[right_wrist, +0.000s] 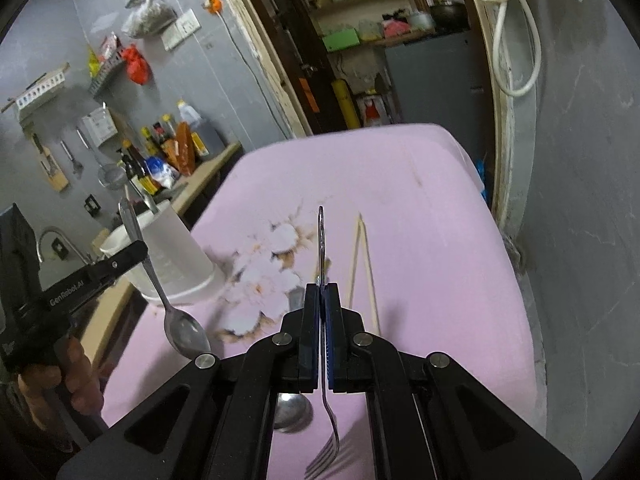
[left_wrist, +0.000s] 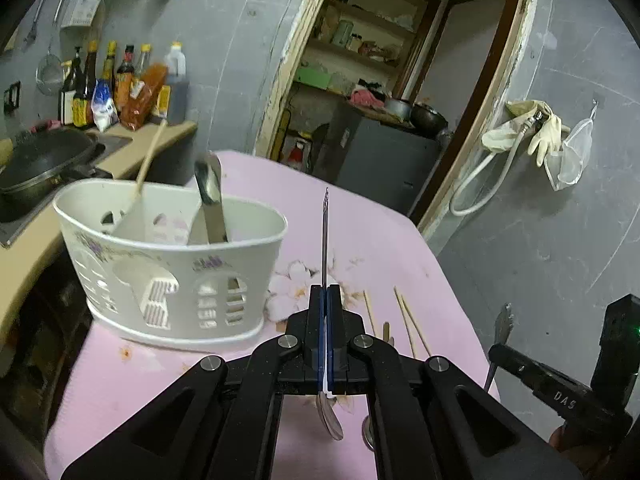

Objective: Organize utensils
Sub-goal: 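Lift the spoon and fork and carry them above the caddy, then lower the spoon and fork into the caddy and open both grippers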

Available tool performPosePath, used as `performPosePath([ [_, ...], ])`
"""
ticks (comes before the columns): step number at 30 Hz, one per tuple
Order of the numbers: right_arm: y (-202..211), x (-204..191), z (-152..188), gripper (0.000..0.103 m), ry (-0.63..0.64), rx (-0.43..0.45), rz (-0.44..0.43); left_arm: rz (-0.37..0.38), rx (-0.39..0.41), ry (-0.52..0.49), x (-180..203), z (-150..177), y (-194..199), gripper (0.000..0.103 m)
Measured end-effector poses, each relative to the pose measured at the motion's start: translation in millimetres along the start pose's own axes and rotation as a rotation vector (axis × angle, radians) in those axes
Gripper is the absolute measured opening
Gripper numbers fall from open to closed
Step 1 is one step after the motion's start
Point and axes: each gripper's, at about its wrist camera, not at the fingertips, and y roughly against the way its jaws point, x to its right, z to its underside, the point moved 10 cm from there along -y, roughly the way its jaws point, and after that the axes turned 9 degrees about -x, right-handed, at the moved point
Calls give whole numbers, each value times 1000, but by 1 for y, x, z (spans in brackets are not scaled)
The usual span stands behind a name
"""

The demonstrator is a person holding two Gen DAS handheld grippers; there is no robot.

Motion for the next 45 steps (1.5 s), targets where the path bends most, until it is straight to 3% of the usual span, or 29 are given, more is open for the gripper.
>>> performPosePath([
  [15, 40, -78, -89, 0, 126, 238, -66, 4, 130, -16, -19, -69, 66, 0],
  [30, 27, -189, -147, 0, 242, 364, -157, -113, 275, 50, -138, -139, 116, 0],
  [35, -3, -211, -155, 0, 261, 353, -137, -142, 268, 21, -166, -144, 102, 0],
  [45, -70, -214, -131, 1, 278, 243, -42, -83, 189, -22, -170, -122, 54, 0],
])
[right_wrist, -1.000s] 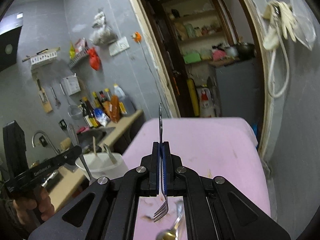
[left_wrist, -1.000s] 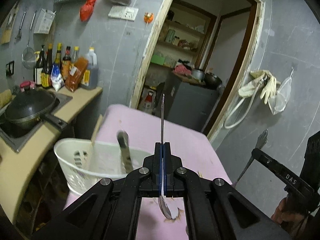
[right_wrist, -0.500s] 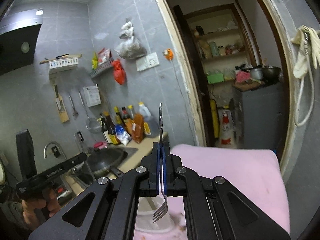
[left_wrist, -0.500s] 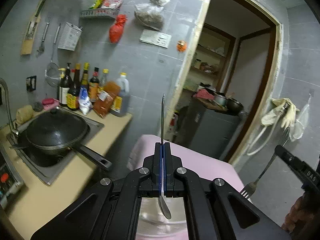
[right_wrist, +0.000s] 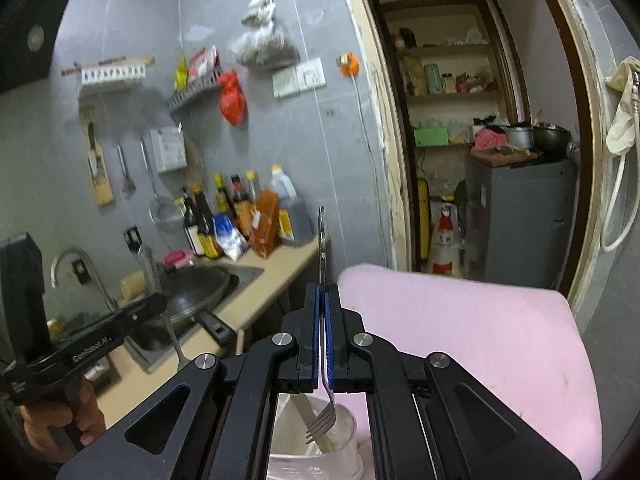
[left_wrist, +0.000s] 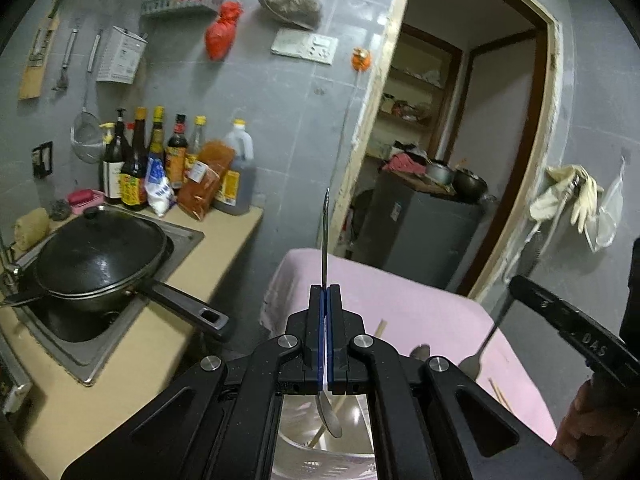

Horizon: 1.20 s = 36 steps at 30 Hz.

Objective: Organize utensils
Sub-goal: 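Lower the spoon and fork into the caddy and open both grippers, then move both grippers back down to the remaining utensils on the cloth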

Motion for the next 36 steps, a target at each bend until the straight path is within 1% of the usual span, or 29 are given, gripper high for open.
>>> performPosePath([
  [6, -15, 2, 21, 1, -9, -54, 26, 12, -45, -35, 6, 22, -20, 0],
  [12, -18, 3, 27, 2, -19, -74, 29, 27, -94, -32, 6, 37, -26, 0],
  [14, -18, 3, 29, 4, -25, -86, 29, 47, -113, -22, 6, 40, -25, 0],
  [15, -16, 4, 30, 8, -34, -89, 29, 59, -124, -20, 7, 41, -25, 0],
  [16, -13, 5, 31, 16, -45, -85, 24, 63, -132, -19, 8, 42, -24, 1],
  [18, -4, 7, 29, 29, -63, -65, 15, 69, -139, -17, 10, 41, -20, 15],
  [19, 1, 9, 28, 38, -71, -55, 16, 81, -132, -10, 11, 40, -17, 28],
  [20, 6, 11, 27, 43, -78, -46, 19, 87, -123, -2, 12, 38, -13, 37],
  [21, 12, 14, 25, 53, -87, -34, 20, 92, -108, 9, 14, 36, -9, 40],
  [22, 17, 15, 23, 58, -94, -25, 20, 97, -100, 19, 15, 33, -6, 44],
  [23, 23, 19, 21, 60, -103, -15, 25, 99, -102, 23, 17, 31, -3, 48],
  [24, 28, 23, 19, 67, -110, -8, 32, 94, -100, 25, 20, 29, 0, 51],
  [25, 37, 28, 17, 78, -120, 12, 41, 89, -93, 27, 23, 26, 3, 58],
  [26, 43, 31, 14, 83, -126, 27, 46, 85, -80, 29, 26, 23, 7, 66],
  [27, 54, 37, 11, 93, -136, 57, 56, 80, -63, 29, 30, 20, 11, 71],
  [28, 63, 42, 8, 103, -142, 83, 66, 69, -39, 29, 34, 16, 17, 81],
  [29, 70, 46, 6, 103, -145, 101, 77, 60, -20, 28, 36, 13, 20, 89],
  [31, 88, 57, 2, 103, -146, 138, 110, 29, 41, 23, 44, 5, 32, 96],
  [33, 101, 68, 1, 103, -147, 151, 143, 3, 85, 5, 55, -1, 40, 96],
  [36, 119, 81, 3, 103, -146, 169, 171, -4, 108, -29, 70, -4, 46, 96],
])
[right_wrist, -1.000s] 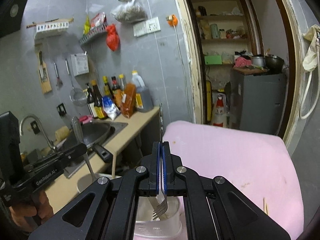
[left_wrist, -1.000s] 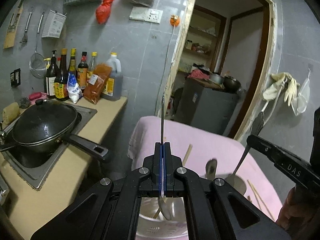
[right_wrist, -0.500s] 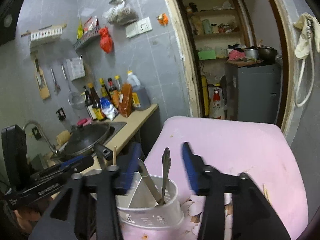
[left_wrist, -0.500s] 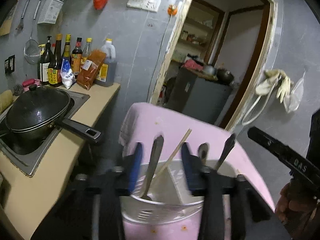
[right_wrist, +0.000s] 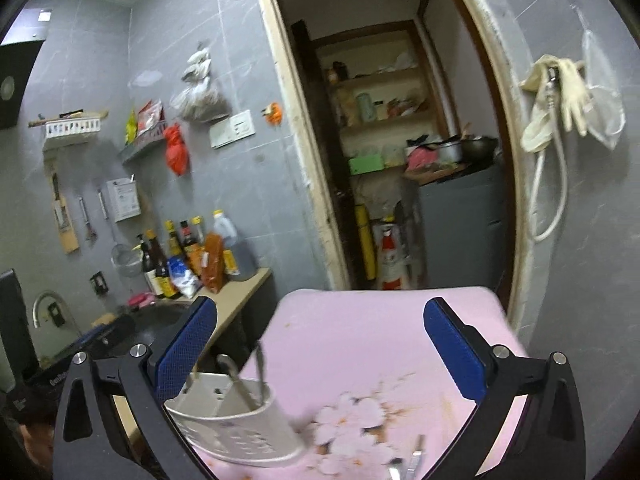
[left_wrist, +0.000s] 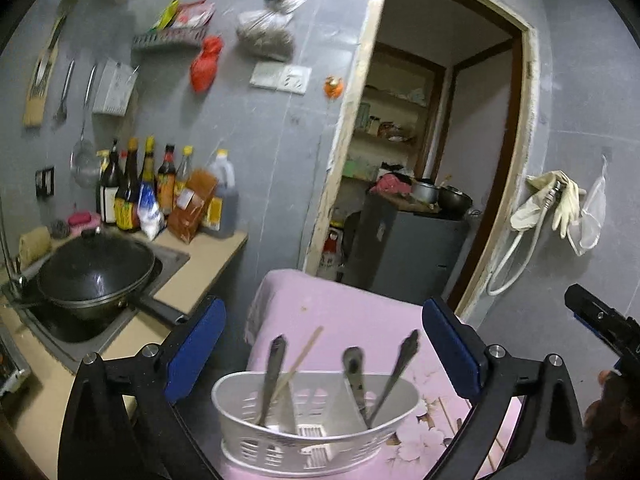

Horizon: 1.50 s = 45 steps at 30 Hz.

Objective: Organize utensils
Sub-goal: 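Move both grippers back down to the remaining utensils on the cloth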

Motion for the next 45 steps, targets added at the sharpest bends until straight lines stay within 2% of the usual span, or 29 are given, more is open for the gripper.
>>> performPosePath([
  [4, 20, 27, 2, 103, 33, 32, 86, -6, 26, -57, 26, 4, 5, 96],
  [9, 35, 56, 14, 103, 58, 40, 139, 11, 19, -102, 58, 23, 0, 96],
  [15, 37, 106, 38, 103, 25, -18, 210, 14, -16, -119, 87, 53, -12, 96],
  [20, 28, 143, 62, 103, 17, -94, 233, 0, -112, -148, 110, 92, -37, 96],
  [26, -4, 173, 100, 103, 27, -249, 203, -6, -225, -197, 131, 144, -72, 96],
  [32, -30, 183, 135, 103, 73, -366, 158, 103, -441, -224, 153, 197, -110, 96],
  [35, -36, 183, 150, 80, 94, -416, 116, 110, -515, -252, 158, 213, -123, 96],
  [37, -42, 183, 161, 59, 104, -465, 92, 109, -548, -271, 160, 221, -131, 93],
  [39, -45, 183, 168, 53, 109, -493, 72, 113, -590, -291, 163, 230, -138, 85],
  [41, -48, 181, 176, 43, 113, -515, 50, 123, -632, -300, 165, 237, -145, 69],
  [43, -50, 178, 183, 41, 115, -537, 23, 130, -682, -304, 167, 249, -152, 61],
  [45, -53, 174, 186, 41, 117, -551, 3, 128, -693, -325, 166, 252, -155, 60],
])
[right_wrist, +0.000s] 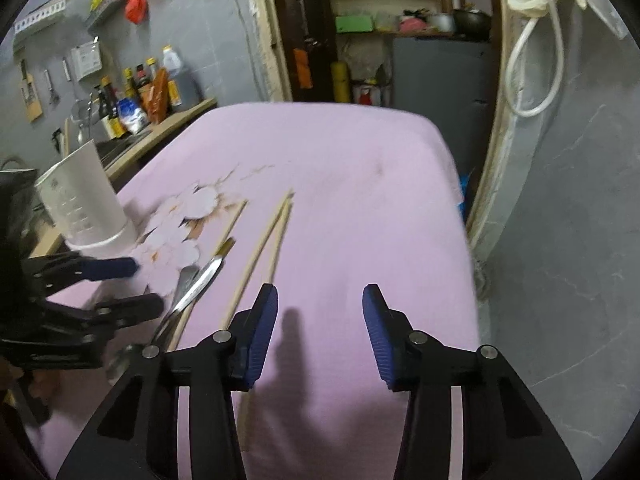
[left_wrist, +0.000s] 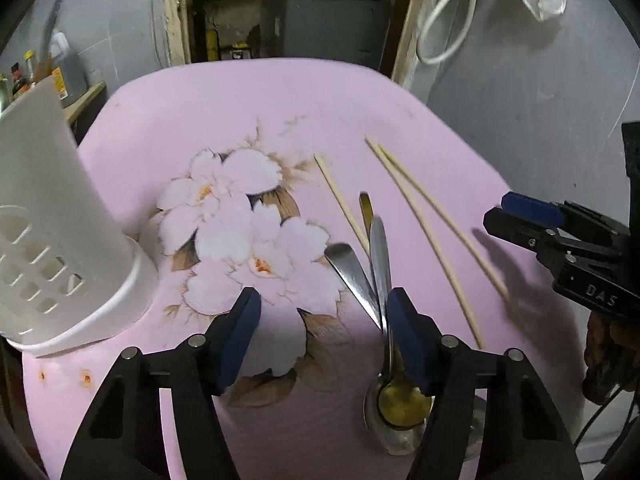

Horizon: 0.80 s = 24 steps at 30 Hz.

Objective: Organize utensils
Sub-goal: 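Move both grippers back down to the remaining utensils on the cloth, then grasp a gold spoon with the left gripper while the right grasps a wooden chopstick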

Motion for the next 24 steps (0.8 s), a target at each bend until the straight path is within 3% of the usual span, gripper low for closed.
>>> performPosePath([
  [3, -5, -8, 2, 41, 24, -18, -26, 20, 3, -26, 5, -2, -1, 58],
  [8, -10, -14, 4, 40, 46, -32, -25, 16, -14, -84, 15, -6, -10, 36],
  [12, -11, -12, 4, 40, 33, -33, -27, 33, -29, -106, 21, -3, -13, 26],
  [15, -11, -12, 3, 40, 31, -34, -26, 54, -38, -94, 22, -6, -15, 9],
  [18, -11, -12, 4, 38, 27, -35, -26, 73, -40, -54, 16, -11, -16, 9],
  [24, -11, -13, 4, 35, 12, -35, -22, 146, -1, 122, -10, -9, -1, 7],
])
